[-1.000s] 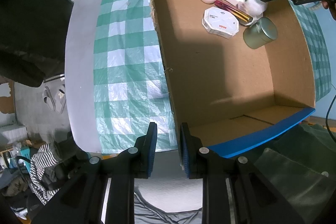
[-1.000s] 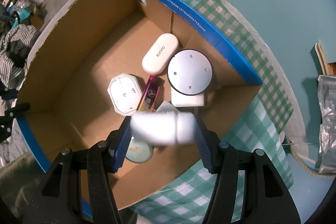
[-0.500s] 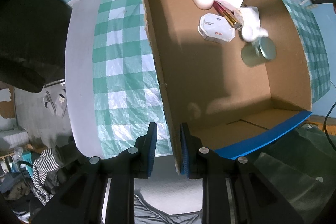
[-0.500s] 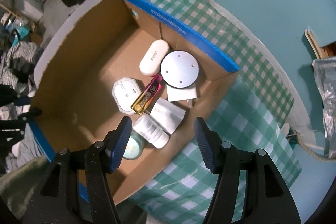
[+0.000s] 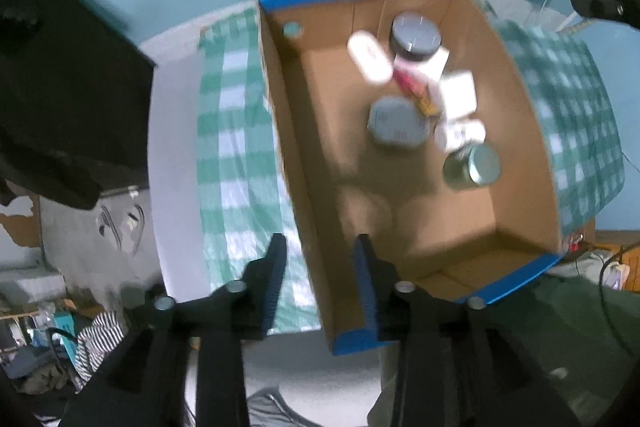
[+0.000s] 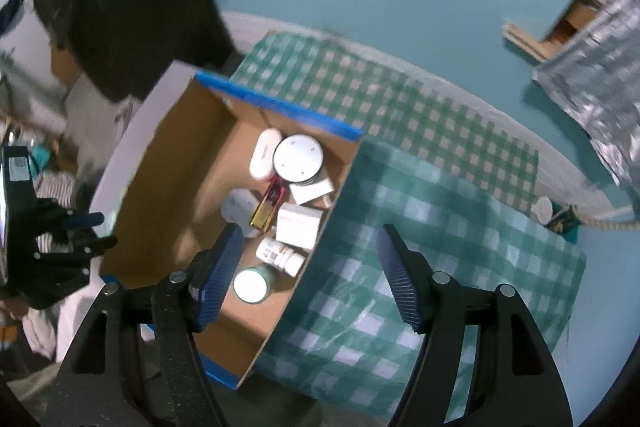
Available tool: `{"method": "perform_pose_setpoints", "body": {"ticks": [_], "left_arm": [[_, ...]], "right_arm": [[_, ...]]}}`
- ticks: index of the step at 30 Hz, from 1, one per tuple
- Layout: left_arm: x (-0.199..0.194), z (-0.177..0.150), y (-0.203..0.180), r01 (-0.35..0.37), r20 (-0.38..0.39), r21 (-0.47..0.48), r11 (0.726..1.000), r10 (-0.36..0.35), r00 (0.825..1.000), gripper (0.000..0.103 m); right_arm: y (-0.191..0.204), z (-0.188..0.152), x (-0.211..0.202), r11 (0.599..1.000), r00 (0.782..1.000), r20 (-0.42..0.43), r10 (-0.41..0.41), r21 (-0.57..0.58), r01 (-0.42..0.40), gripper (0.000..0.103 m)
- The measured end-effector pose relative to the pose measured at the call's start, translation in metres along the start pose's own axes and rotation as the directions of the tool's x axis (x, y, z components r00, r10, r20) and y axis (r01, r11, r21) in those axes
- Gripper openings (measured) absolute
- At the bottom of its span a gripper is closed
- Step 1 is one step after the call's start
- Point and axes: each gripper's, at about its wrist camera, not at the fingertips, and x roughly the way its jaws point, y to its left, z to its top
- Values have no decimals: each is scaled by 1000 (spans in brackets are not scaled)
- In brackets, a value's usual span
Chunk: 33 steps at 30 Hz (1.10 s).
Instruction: Organize rigid objects
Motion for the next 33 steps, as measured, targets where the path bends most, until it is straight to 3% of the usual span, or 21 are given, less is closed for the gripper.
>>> {"method": "perform_pose_setpoints", "body": {"ticks": [3, 5, 8, 11, 20, 25, 33], "left_arm": [[-24, 12, -7, -20, 71, 8, 1000, 19, 997, 50], [-39, 19, -11, -33, 118, -2, 999, 33, 993, 70], [-66, 29, -14, -44, 205, -29, 999, 49, 978, 82], [-90, 36, -15, -28, 273, -51, 998, 41, 961, 87], [-131, 39, -20, -58, 432, -98, 993, 95, 897, 94], [-139, 35, -20, 3, 464, -108, 994, 48, 884, 94], [-151, 31, -28, -26, 500, -117, 993, 81, 862, 95]], "right_arm": [[-7, -4, -20, 999, 998, 56, -34, 43, 32, 70], [-11, -9, -33, 996, 995, 86, -56, 71, 50, 70], [-18, -17, -55, 991, 987, 139, -80, 122, 63, 70], [-25, -25, -74, 983, 976, 191, -109, 166, 78, 70], [-43, -43, -129, 945, 908, 350, -231, 304, 123, 70], [-45, -47, -136, 937, 897, 357, -259, 318, 144, 70], [-50, -54, -133, 935, 904, 342, -258, 323, 145, 70]]}}
